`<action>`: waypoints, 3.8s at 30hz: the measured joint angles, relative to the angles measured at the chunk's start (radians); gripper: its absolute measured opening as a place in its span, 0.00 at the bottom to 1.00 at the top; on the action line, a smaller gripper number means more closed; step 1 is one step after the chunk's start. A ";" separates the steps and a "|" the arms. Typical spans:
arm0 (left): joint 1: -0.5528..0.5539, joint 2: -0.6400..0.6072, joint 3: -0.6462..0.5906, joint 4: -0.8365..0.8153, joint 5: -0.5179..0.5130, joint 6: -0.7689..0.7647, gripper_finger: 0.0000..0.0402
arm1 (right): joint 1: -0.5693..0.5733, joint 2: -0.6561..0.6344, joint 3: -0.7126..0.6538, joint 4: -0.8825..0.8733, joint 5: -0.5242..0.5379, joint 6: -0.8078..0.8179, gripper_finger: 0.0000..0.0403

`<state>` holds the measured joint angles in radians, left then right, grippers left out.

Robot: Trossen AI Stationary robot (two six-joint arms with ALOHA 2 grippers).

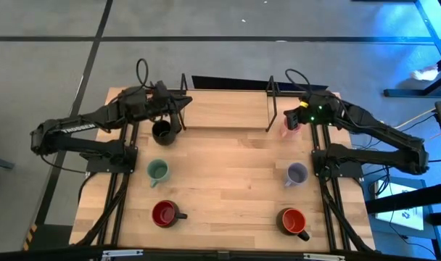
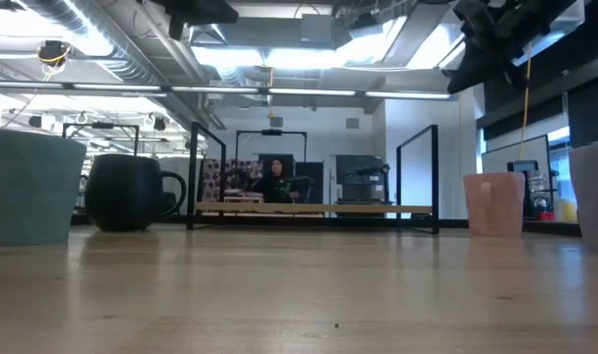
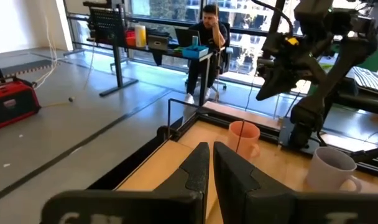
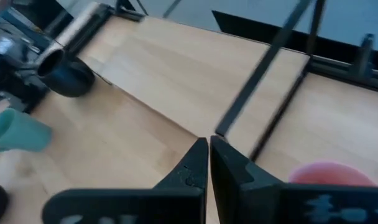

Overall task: Place coffee mugs
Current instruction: Put the pink mug on the shelf

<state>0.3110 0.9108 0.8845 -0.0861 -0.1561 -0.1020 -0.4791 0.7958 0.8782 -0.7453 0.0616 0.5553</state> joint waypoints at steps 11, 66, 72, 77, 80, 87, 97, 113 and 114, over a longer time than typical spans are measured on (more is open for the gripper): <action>0.077 0.000 0.000 -0.014 0.101 0.000 0.04 | -0.028 0.301 0.340 -0.508 0.038 -0.113 0.00; 0.079 0.000 0.000 -0.099 0.120 0.000 0.04 | -0.025 0.511 -0.036 -0.219 0.118 -0.141 0.02; 0.079 0.000 0.000 -0.099 0.114 0.009 0.04 | -0.022 0.464 0.054 -0.358 0.112 -0.146 0.01; 0.079 0.000 0.000 -0.099 0.113 0.033 0.04 | 0.047 0.405 0.184 -0.519 0.032 -0.167 0.01; 0.079 0.000 0.000 -0.099 0.113 0.033 0.04 | 0.109 0.394 0.250 -0.571 -0.043 -0.174 0.01; 0.079 0.000 0.000 -0.098 0.114 0.033 0.04 | 0.307 0.400 0.330 -0.553 -0.136 -0.197 0.01; 0.079 0.000 0.000 -0.081 0.114 0.033 0.04 | 0.462 0.433 0.353 -0.238 -0.157 -0.368 0.01; 0.079 0.000 0.000 -0.084 0.114 0.032 0.04 | 0.203 0.844 0.894 -0.493 0.070 -0.726 0.01; 0.079 0.000 0.000 -0.085 0.114 0.032 0.04 | 0.179 0.870 0.925 -0.503 0.069 -0.747 0.01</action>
<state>0.3897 0.9104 0.8848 -0.1707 -0.0425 -0.0696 -0.2999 1.6662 1.8035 -1.2479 0.1305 -0.1920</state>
